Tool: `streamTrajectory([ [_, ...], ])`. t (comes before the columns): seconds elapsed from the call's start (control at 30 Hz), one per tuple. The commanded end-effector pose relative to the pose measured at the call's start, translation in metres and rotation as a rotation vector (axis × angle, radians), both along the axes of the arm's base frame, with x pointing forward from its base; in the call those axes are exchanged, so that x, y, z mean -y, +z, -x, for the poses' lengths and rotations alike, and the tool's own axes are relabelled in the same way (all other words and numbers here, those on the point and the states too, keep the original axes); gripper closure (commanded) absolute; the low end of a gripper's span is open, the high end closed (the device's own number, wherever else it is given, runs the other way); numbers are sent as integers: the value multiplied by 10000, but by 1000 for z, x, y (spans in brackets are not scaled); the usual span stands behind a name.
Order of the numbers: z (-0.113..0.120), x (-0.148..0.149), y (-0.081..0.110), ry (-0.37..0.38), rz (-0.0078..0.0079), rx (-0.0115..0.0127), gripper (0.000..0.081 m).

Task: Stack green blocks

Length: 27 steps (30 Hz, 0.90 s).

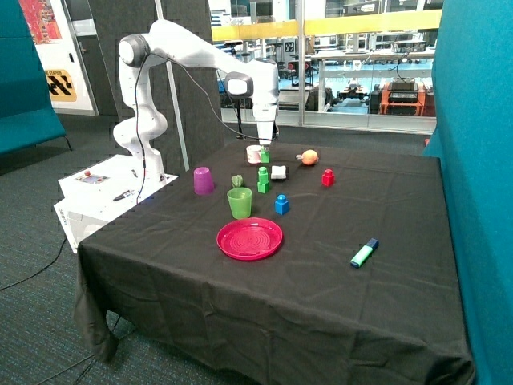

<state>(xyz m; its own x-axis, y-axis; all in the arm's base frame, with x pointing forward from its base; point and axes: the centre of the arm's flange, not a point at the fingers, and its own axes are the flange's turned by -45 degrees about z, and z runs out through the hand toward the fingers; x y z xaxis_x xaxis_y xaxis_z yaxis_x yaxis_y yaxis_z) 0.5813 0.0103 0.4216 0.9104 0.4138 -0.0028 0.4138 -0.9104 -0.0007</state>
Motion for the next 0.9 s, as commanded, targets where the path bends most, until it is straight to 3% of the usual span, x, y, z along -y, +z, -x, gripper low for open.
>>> streamTrajectory([
  [0.0, -3, 6, -3, 62, -5, 28, 808],
  [0.43, -6, 9, -2, 197, -6, 28, 808],
  [0.47, -6, 10, -2, -107, -5, 28, 808],
  [0.8, -8, 17, 0, -80, -5, 28, 808],
  [0.87, -6, 19, -1, -395, -5, 28, 808],
])
